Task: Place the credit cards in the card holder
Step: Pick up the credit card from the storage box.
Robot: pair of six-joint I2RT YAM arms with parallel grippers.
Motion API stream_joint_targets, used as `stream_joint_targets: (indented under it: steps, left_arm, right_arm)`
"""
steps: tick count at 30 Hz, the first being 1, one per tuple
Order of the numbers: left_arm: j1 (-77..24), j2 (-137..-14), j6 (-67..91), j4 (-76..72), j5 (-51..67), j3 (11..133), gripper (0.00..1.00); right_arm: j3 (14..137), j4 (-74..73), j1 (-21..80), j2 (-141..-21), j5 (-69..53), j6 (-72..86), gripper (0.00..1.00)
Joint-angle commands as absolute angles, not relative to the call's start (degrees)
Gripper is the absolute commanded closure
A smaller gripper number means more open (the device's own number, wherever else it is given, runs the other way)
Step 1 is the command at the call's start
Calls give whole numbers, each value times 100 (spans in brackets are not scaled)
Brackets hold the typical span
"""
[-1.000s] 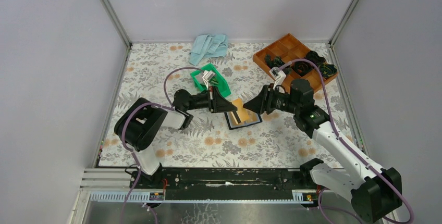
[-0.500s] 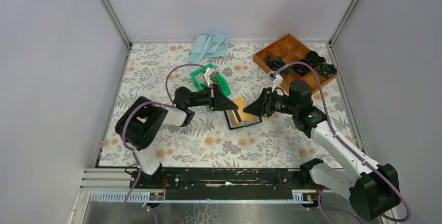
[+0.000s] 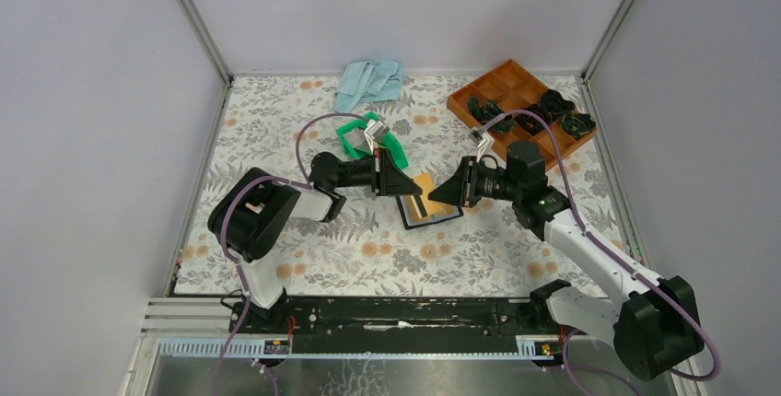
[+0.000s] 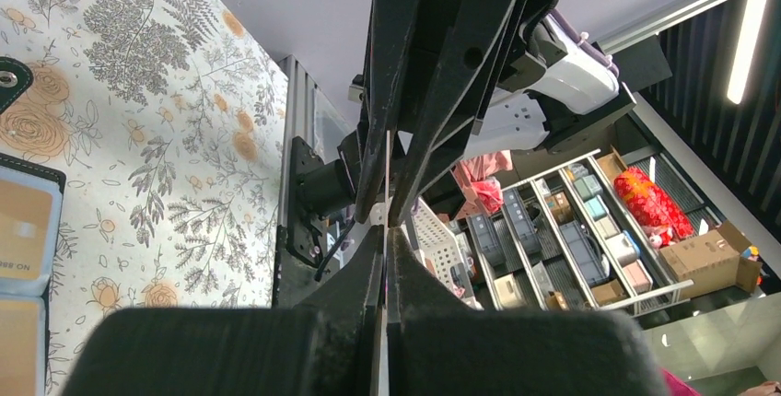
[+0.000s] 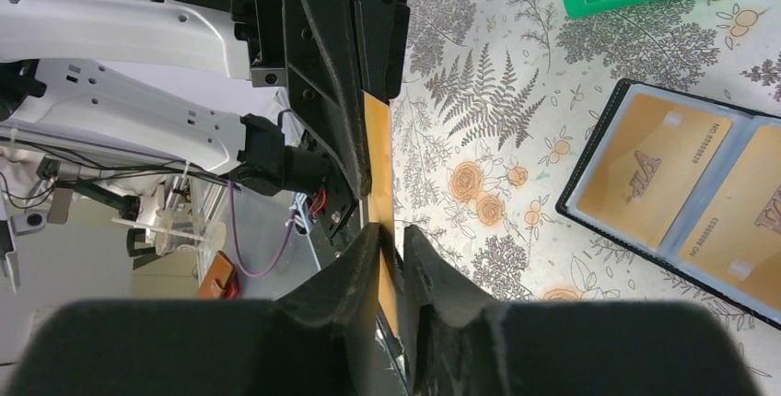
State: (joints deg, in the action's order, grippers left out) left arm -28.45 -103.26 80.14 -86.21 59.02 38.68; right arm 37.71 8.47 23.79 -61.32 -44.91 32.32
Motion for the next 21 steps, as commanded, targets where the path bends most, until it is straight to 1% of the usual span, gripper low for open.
stream_joint_targets:
  steps: [1, 6, 7, 9, 10, 11, 12, 15, 17, 21]
  left_arm:
    - [-2830, -10390, 8051, -9158, 6065, 4050, 100]
    - [-2847, -10451, 8059, -9165, 6070, 4095, 100]
    - [-2848, -10466, 8064, -9167, 6061, 4093, 100]
    - [-2848, -10496, 8083, -9167, 6048, 4112, 100]
    - [-2848, -10498, 8092, -9167, 6035, 4109, 97]
    - [-2842, -10513, 8099, -9167, 5998, 4105, 90]
    - [-2837, -10526, 8103, -9167, 5964, 4092, 81]
    - [-2795, -10565, 8095, -9167, 5770, 4016, 64]
    - [-2747, -10597, 8090, -9174, 5610, 3949, 60]
    - [-2681, -10640, 8060, -9167, 5344, 3867, 58]
  right_arm:
    - [3735, 1268, 2316, -6150, -4790, 3339, 80]
    - [3733, 1402, 2302, -6234, -4913, 3404, 98]
    - [3732, 1412, 2298, -6246, -4930, 3407, 100]
    - [3712, 1453, 2297, -6249, -4931, 3417, 100]
    - [3699, 1466, 2289, -6241, -4926, 3426, 100]
    - [3692, 1470, 2293, -6233, -4918, 3428, 100]
    - [3685, 1470, 2284, -6220, -4914, 3429, 100]
    - [3687, 1418, 2259, -6169, -4897, 3413, 100]
    - [3713, 1302, 2235, -6125, -4856, 3336, 100]
    - [3769, 1039, 2205, -6055, -4773, 3177, 100]
